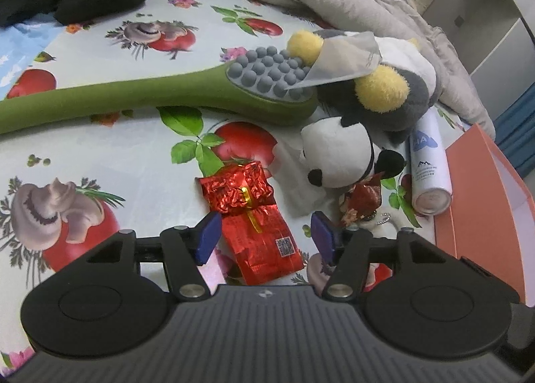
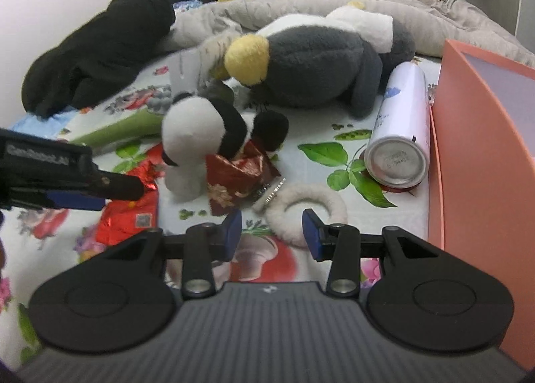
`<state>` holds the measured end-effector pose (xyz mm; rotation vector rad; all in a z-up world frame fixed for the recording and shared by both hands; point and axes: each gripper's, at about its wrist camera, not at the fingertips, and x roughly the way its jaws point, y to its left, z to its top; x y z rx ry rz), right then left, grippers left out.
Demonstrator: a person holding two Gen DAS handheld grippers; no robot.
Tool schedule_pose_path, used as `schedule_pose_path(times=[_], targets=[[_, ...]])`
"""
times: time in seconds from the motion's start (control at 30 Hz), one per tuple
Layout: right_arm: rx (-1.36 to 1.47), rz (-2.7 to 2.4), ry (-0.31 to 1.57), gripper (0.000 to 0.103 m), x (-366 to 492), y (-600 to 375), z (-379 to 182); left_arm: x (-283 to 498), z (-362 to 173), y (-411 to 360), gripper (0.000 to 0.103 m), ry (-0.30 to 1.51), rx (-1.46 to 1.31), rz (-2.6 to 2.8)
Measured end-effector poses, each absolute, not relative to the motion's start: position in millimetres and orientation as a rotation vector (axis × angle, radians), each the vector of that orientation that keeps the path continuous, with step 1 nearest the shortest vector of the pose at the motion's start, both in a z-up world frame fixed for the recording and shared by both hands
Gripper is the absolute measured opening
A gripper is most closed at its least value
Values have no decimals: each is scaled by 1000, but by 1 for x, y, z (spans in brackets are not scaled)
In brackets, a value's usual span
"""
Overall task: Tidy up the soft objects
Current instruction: 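Grasp the red candy packet with the left tool while the right tool grasps the white ring toy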
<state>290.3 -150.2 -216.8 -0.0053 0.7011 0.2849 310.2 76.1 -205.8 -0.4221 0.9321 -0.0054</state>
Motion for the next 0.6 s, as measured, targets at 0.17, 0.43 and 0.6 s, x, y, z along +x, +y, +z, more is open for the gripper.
schedule_pose_path(times=[0.17, 0.43, 0.6], targets=[[-50, 277, 705, 32, 296, -145, -225, 313, -210, 74, 65, 927, -409, 2], [-96, 290, 724, 11, 289, -139, -224, 317, -207, 65, 65, 896, -325, 48], [-104, 296, 724, 11, 277, -140, -222, 320, -205, 65, 73, 869, -291, 93]])
